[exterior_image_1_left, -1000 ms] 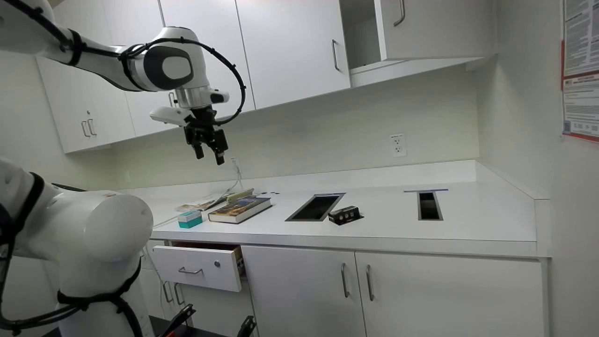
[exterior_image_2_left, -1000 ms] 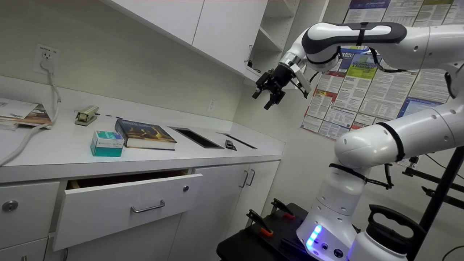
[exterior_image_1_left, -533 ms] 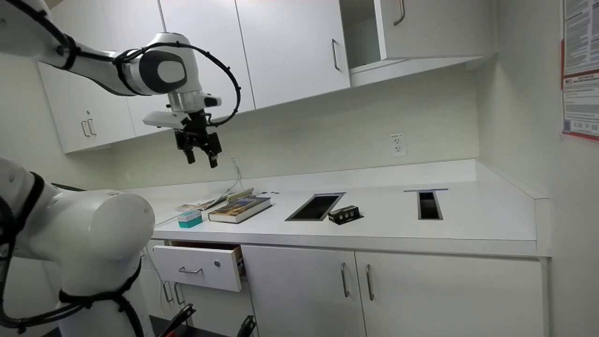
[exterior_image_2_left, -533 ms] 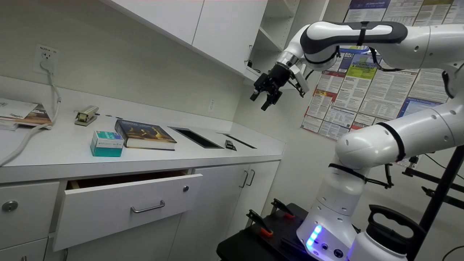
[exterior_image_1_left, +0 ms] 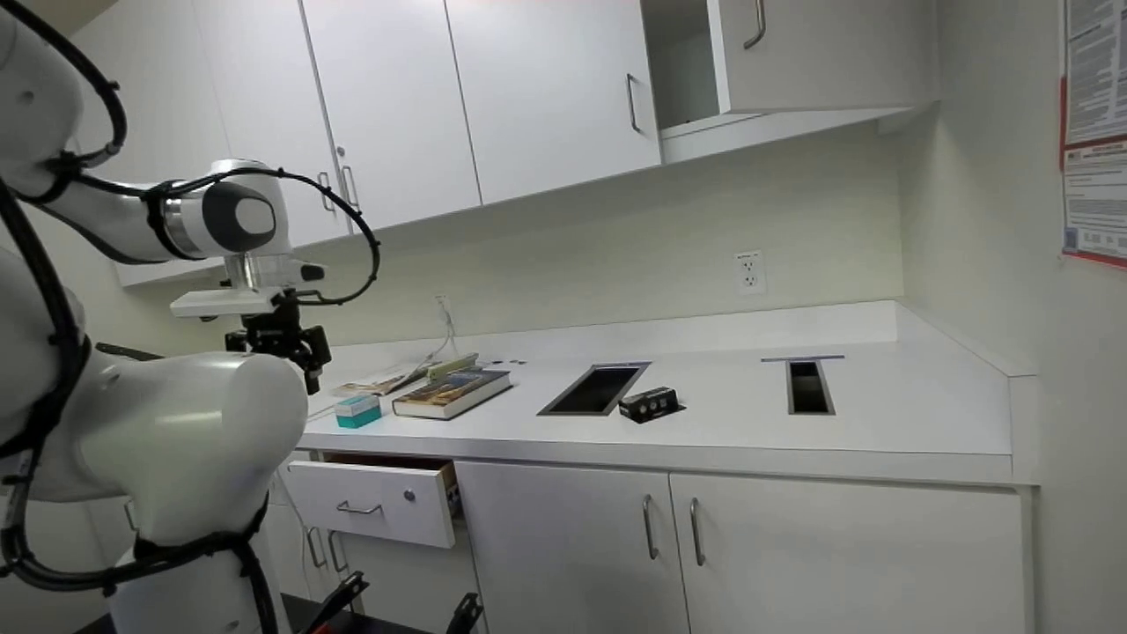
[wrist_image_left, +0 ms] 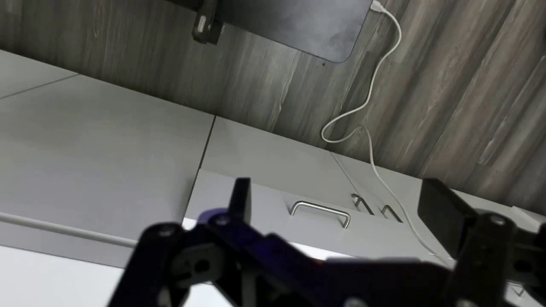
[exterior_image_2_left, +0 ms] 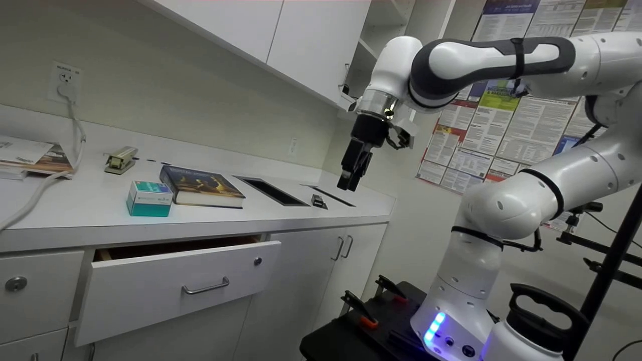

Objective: Pull open the top right most drawer of the kitchen cabinet

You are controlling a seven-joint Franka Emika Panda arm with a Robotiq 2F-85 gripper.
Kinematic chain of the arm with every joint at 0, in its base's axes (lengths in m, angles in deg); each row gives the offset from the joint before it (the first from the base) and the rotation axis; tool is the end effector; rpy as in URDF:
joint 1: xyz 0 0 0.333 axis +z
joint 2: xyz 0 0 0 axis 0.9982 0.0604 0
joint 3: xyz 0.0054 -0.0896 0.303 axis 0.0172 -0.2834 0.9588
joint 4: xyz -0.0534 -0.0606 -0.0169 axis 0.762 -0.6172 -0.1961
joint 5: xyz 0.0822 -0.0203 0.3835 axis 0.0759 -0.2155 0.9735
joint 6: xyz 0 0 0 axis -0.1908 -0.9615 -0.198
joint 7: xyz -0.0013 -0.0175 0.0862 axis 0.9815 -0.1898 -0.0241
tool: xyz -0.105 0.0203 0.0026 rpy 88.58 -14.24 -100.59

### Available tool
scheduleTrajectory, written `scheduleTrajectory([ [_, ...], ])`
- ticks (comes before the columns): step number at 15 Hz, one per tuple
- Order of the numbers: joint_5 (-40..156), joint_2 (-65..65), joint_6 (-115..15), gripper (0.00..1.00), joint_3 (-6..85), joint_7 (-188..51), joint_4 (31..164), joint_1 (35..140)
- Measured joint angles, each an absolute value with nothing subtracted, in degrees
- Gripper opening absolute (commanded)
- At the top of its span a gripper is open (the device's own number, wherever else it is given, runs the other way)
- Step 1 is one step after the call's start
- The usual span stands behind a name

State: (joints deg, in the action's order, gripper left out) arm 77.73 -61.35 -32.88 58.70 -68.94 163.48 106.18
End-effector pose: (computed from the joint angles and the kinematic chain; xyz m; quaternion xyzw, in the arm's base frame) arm 0.2579 0.1908 0.4302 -0.9853 -0.1627 -0.0197 0.0486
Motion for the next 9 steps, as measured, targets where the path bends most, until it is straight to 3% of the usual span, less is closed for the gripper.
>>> scheduleTrajectory([
  [9, 76.2, -60.9, -32.9, 1.0, 58.7, -66.0, 162.5, 106.4],
])
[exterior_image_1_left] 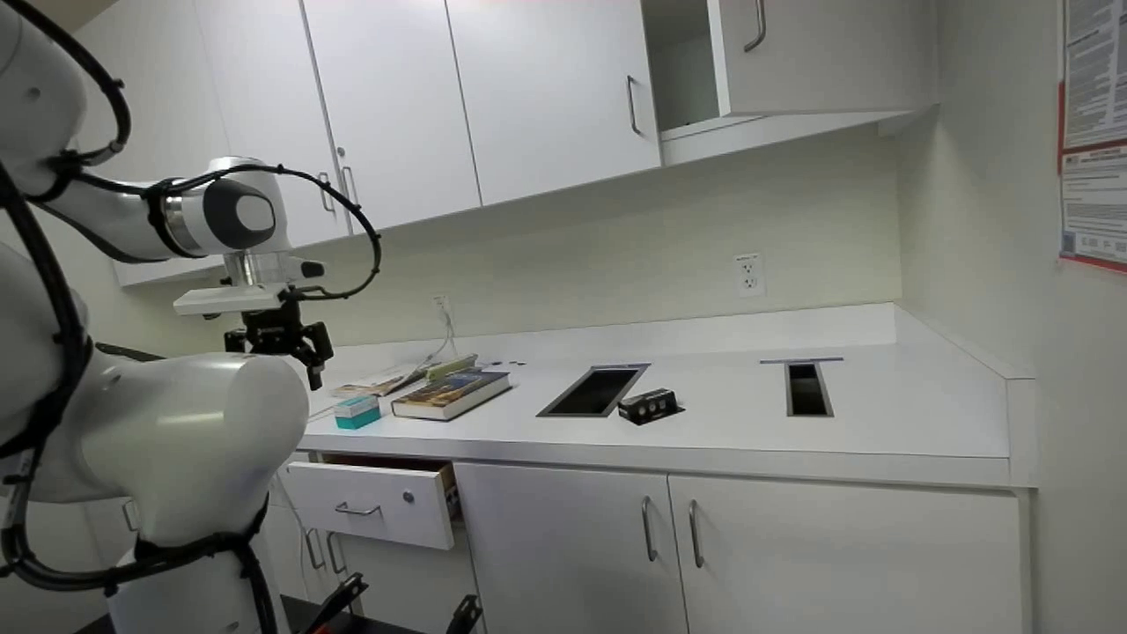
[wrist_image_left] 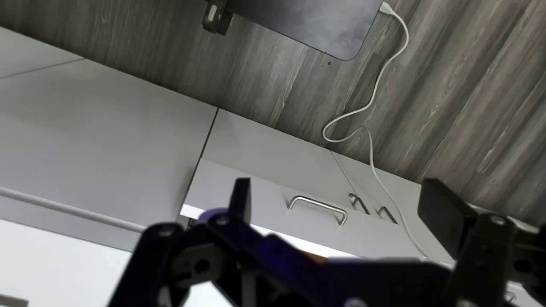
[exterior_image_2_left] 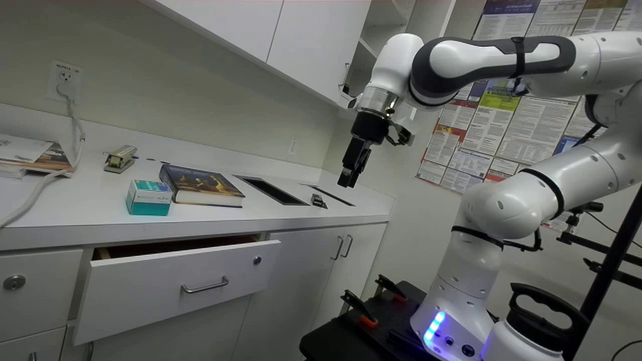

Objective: Pull open the top right most drawer of the kitchen cabinet

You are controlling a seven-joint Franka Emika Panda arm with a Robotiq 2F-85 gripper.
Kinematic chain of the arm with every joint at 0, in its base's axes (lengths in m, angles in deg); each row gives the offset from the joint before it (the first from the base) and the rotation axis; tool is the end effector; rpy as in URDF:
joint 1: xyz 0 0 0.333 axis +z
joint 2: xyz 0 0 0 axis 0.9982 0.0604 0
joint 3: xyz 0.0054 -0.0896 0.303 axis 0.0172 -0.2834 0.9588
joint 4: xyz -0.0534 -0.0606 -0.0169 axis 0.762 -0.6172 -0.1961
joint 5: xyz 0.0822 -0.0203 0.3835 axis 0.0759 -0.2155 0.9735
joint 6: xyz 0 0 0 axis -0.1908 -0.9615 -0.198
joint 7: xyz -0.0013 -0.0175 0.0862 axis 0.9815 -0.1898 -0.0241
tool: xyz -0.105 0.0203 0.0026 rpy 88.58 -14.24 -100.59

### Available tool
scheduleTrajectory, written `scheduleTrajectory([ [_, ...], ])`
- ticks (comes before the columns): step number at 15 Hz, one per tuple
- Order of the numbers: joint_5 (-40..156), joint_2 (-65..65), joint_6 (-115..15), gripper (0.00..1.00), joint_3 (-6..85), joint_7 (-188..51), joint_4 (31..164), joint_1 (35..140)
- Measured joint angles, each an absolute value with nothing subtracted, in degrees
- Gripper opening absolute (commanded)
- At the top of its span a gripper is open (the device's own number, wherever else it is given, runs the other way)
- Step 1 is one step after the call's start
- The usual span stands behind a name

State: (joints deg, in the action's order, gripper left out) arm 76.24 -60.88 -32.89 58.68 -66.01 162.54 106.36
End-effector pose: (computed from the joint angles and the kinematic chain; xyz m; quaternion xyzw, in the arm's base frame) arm 0.2606 0.1933 0.4353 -0.9794 -0.1964 -0.0272 0.0390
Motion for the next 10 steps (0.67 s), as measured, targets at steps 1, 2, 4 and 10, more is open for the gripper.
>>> scheduleTrajectory([
  [1, 75.7, -59.9, -32.9, 1.0, 59.7, -65.0, 161.6, 107.1],
  [2, 75.4, -58.3, -32.9, 1.0, 61.1, -64.5, 160.3, 108.0],
  [4, 75.3, -53.8, -32.9, 1.0, 64.6, -64.4, 157.1, 110.2],
  [10, 69.3, -34.5, -34.3, 1.0, 75.5, -64.2, 148.2, 111.6],
])
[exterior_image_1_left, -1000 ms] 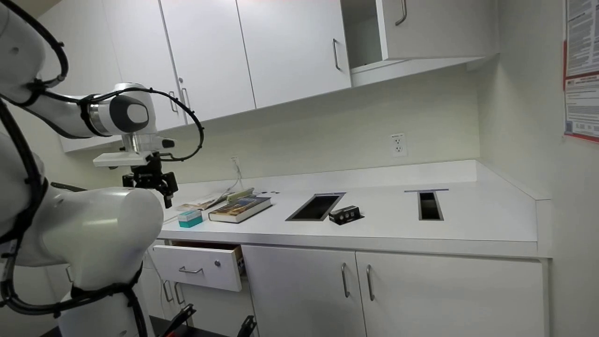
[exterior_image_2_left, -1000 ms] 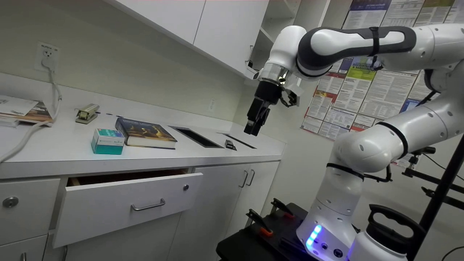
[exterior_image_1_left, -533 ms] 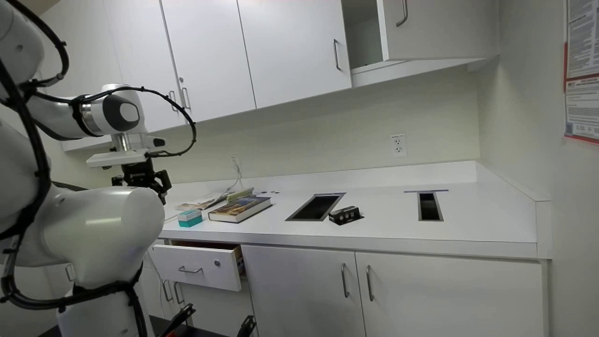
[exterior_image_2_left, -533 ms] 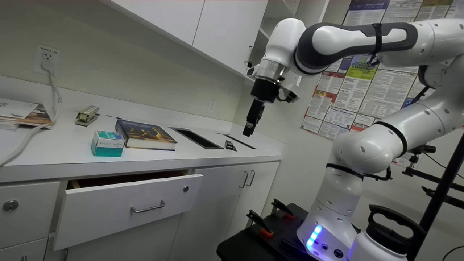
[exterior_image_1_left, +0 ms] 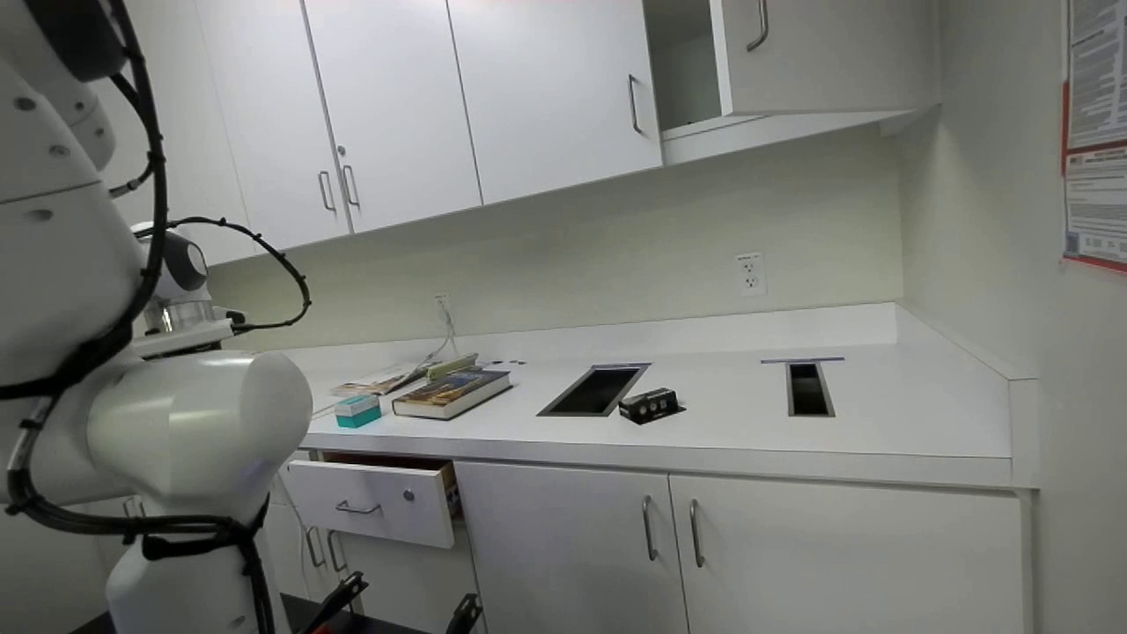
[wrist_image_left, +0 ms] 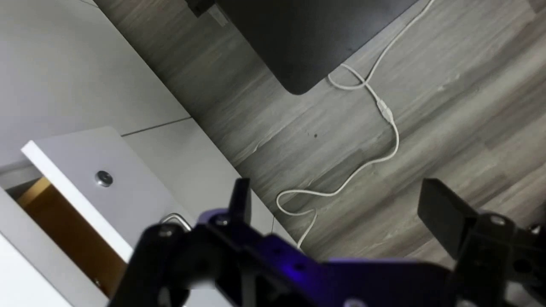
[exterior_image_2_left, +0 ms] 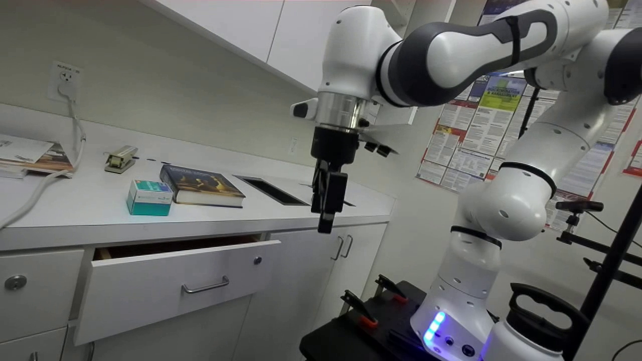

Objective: Pull open the top right most drawer of the kitchen cabinet

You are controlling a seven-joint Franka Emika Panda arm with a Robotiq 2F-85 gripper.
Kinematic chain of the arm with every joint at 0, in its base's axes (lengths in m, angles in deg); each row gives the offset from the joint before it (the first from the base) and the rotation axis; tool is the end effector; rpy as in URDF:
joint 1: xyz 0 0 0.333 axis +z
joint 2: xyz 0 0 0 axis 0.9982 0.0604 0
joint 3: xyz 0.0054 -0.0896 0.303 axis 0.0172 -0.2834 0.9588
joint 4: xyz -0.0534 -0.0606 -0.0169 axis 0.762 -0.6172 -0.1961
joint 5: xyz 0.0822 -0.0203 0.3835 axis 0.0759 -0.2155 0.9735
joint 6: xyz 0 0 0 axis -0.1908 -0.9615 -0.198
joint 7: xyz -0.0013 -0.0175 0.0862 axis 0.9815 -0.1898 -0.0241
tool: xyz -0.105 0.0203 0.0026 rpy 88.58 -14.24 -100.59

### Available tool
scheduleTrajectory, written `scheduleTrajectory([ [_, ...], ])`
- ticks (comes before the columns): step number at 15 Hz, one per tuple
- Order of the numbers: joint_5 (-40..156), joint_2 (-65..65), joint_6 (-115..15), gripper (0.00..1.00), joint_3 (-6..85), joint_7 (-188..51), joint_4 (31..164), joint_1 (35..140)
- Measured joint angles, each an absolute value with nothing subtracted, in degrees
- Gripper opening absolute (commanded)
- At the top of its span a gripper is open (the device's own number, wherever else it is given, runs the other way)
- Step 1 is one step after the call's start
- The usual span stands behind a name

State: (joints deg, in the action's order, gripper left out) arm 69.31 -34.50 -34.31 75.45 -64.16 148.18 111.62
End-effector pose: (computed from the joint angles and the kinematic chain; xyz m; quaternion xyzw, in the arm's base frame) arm 0.2270 0.3557 0.3711 0.9023 0.4249 -0.0529 0.0502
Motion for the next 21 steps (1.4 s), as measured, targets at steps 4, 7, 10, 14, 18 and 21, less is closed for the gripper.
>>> scheduleTrajectory([
  [4, 56.4, -21.3, -36.5, 1.0, 77.5, -63.5, 145.0, 111.9],
  [7, 44.4, -13.1, -40.0, 1.0, 77.5, -63.4, 143.8, 112.5],
  [10, 39.2, -8.0, -42.7, 1.0, 77.1, -63.4, 142.9, 112.8],
  [14, 39.0, -7.3, -42.7, 1.0, 77.0, -62.5, 142.2, 112.8],
  [18, 37.6, -6.6, -42.9, 1.0, 76.7, -62.5, 142.2, 113.9],
  [21, 33.4, -4.5, -46.2, 1.0, 76.5, -62.7, 142.2, 115.6],
])
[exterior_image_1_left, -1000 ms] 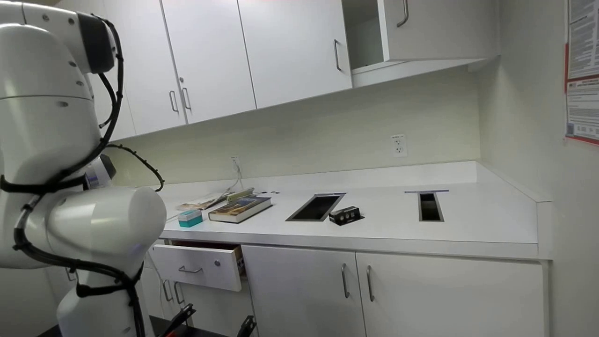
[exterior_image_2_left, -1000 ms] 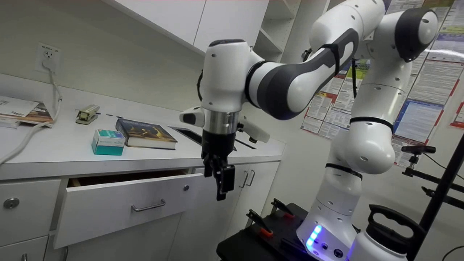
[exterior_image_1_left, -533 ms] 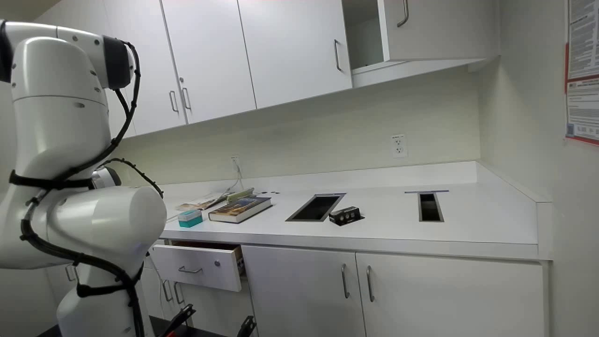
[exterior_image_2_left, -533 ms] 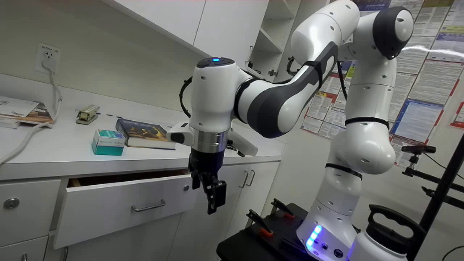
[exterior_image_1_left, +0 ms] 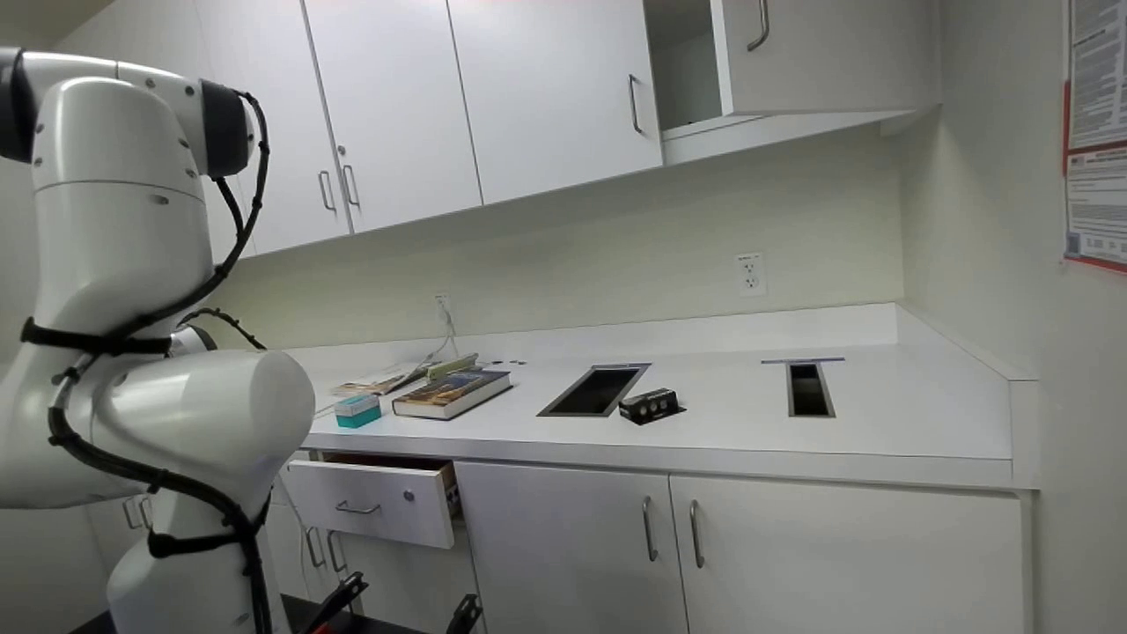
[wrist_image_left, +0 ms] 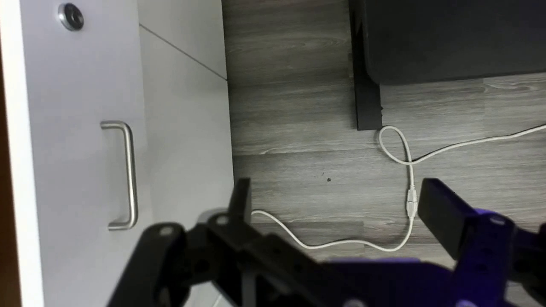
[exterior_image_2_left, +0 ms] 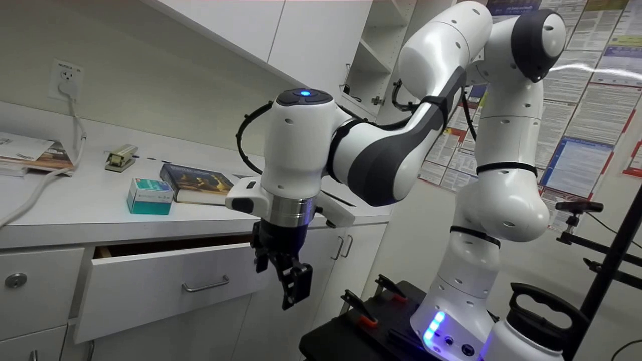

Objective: Pull open the top right most drawer of the kitchen cabinet

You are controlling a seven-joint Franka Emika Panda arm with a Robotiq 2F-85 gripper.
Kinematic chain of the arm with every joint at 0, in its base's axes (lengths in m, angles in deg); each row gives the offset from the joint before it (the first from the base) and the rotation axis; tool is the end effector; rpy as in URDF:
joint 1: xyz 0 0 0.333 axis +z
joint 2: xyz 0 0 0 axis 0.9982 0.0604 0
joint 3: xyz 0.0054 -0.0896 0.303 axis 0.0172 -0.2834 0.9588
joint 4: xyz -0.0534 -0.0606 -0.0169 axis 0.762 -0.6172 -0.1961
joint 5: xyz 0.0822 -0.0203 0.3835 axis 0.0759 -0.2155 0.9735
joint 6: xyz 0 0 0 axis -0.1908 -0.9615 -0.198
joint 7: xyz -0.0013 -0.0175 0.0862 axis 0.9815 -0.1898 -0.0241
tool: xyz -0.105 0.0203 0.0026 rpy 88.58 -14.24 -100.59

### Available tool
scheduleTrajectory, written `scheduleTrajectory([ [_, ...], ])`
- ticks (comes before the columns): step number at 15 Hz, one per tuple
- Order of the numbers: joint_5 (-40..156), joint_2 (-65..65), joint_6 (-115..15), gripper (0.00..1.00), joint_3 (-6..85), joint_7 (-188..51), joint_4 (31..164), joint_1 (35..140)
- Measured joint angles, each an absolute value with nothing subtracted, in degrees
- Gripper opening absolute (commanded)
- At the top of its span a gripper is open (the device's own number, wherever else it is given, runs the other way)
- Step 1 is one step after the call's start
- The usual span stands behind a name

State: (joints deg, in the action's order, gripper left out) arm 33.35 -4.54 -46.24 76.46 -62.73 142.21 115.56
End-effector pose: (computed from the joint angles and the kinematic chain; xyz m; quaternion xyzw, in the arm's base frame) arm 0.2257 0.4140 0.2258 0.7294 0.6647 -0.0587 0.1508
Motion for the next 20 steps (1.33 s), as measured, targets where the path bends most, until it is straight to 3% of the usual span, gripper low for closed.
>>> scheduleTrajectory([
  [9, -2.8, 2.8, -49.9, 1.0, 67.4, -83.7, 142.1, 124.5],
  [20, -12.2, 6.2, -46.2, 1.0, 66.3, -89.4, 140.9, 125.1],
])
